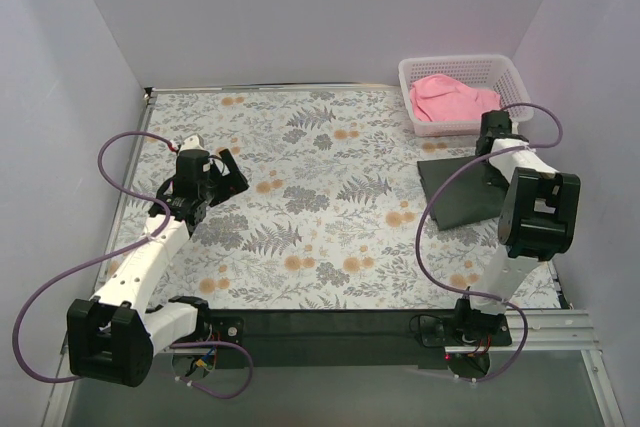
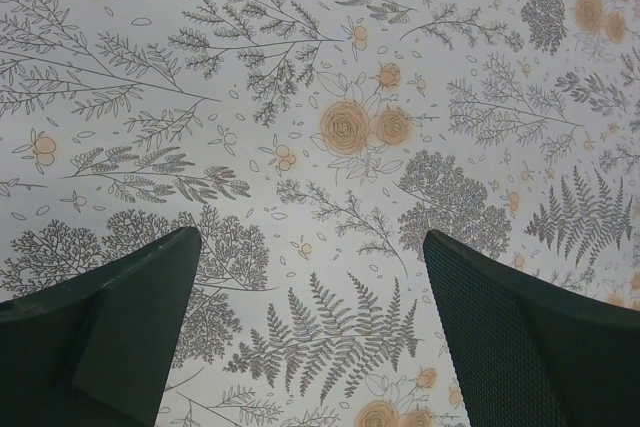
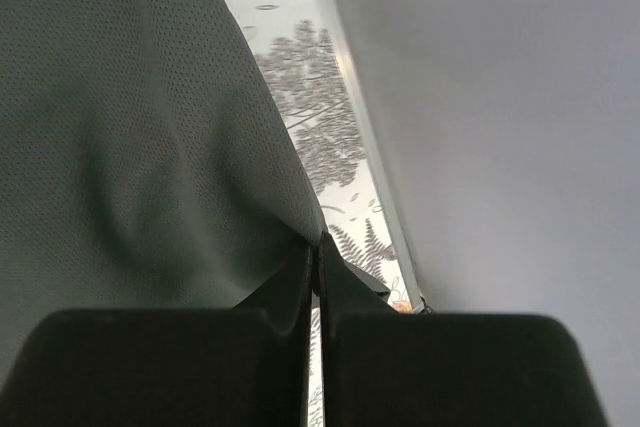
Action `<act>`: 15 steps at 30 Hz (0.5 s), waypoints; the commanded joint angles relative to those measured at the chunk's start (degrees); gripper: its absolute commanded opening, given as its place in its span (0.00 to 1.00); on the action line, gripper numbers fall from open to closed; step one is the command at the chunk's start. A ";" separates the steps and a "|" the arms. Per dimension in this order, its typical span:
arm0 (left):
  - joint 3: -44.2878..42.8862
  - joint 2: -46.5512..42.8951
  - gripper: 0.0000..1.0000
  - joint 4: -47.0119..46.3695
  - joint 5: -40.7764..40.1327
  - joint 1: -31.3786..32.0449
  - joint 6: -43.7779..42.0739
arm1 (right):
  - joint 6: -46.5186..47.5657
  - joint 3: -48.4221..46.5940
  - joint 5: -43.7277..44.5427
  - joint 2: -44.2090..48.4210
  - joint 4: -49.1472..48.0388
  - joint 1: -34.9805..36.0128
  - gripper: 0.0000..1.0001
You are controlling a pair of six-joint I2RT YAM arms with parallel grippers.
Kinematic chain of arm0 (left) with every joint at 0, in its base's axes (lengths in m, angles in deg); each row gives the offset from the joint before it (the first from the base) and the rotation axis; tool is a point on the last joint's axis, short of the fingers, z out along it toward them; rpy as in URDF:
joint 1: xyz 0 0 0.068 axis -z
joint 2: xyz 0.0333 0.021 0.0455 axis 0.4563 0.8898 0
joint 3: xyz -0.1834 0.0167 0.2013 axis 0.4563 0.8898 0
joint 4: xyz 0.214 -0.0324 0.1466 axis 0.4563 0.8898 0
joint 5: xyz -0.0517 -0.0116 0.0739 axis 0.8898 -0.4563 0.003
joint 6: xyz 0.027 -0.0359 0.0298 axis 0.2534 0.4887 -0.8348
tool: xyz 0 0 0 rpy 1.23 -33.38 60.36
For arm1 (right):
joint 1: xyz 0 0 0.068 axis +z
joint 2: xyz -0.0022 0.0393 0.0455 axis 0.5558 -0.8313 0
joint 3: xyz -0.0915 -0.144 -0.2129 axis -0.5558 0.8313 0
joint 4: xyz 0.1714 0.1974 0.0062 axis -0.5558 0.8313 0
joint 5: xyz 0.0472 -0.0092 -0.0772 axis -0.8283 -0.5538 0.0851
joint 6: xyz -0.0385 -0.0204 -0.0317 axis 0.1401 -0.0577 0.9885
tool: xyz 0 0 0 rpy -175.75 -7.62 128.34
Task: Fold and stack the t-shirts
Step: Neatly place the folded tshirt to the corner
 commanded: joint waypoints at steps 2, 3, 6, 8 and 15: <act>-0.64 -1.13 0.86 0.13 -1.34 0.48 -0.99 | -0.72 1.94 0.46 -1.91 -3.44 -4.10 0.01; -0.55 -1.04 0.87 0.13 -1.34 0.48 -0.99 | -0.72 2.82 0.37 -2.18 -4.05 -5.33 0.01; -0.55 -0.61 0.86 0.13 -1.34 0.48 -0.99 | 0.16 2.65 -0.33 -2.88 -4.58 -6.65 0.05; -0.64 -0.34 0.86 0.04 -1.25 0.48 -0.90 | 0.69 1.95 -0.86 -2.89 -4.67 -6.57 0.16; -0.37 0.45 0.88 0.04 -1.51 0.48 -0.11 | -6.93 -3.84 -4.36 3.79 1.47 -6.57 0.51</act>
